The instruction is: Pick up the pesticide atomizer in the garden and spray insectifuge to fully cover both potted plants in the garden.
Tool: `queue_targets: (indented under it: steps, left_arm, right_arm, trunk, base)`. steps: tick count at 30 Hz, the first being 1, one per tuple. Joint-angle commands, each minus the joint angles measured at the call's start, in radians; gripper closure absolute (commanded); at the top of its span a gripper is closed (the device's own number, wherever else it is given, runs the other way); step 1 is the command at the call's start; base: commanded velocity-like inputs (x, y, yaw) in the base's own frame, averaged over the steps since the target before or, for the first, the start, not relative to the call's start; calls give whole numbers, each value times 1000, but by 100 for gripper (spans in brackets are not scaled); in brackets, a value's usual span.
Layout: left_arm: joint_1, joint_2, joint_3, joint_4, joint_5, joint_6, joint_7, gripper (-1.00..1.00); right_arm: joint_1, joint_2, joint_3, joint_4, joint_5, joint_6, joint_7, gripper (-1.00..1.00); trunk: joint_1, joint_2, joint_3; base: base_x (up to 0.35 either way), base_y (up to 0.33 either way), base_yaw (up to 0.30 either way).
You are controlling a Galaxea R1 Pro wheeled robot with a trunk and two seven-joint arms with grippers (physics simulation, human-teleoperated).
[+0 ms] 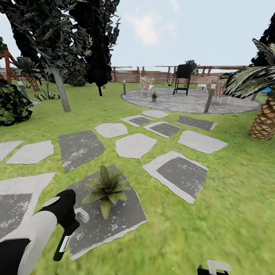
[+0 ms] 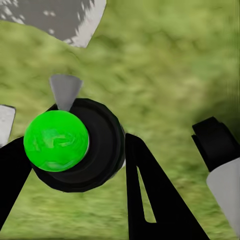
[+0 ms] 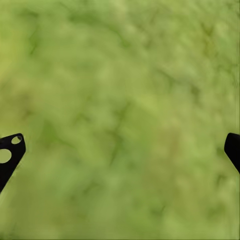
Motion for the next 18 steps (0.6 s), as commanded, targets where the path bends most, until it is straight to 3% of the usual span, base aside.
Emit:
queue_targets:
  steps: [1, 7, 11, 16, 18]
  left_arm:
    - [0, 0, 1, -2, -6, 7, -8, 100]
    - [0, -4, 1, -4, -2, 7, -7, 100]
    - [0, -4, 4, -5, 3, 4, -7, 100]
    - [0, 4, 53, -5, 4, -16, -6, 100]
    - [1, 9, 97, -4, 5, -108, -4, 100]
  right_arm:
    - [-1, 0, -8, 2, 10, -4, -3, -100]
    - [-1, 0, -8, 2, 10, -4, -3, -100]
    - [-1, 0, -8, 1, 9, -4, -3, -100]
    - [-1, -5, -8, -1, 10, -4, -2, -100]
    - [-1, -6, -7, -1, 11, -4, -1, -100]
  trunk:
    - [0, 0, -1]
    - [0, 0, -1]
    - [0, 0, -1]
    - [0, 0, -1]
    - [0, 0, -1]
  base:
    - [0, 0, 277]
    - [-19, -10, 265]
    - [-211, -135, 57]
    - [-281, -136, 5]
    - [-308, -93, 0]
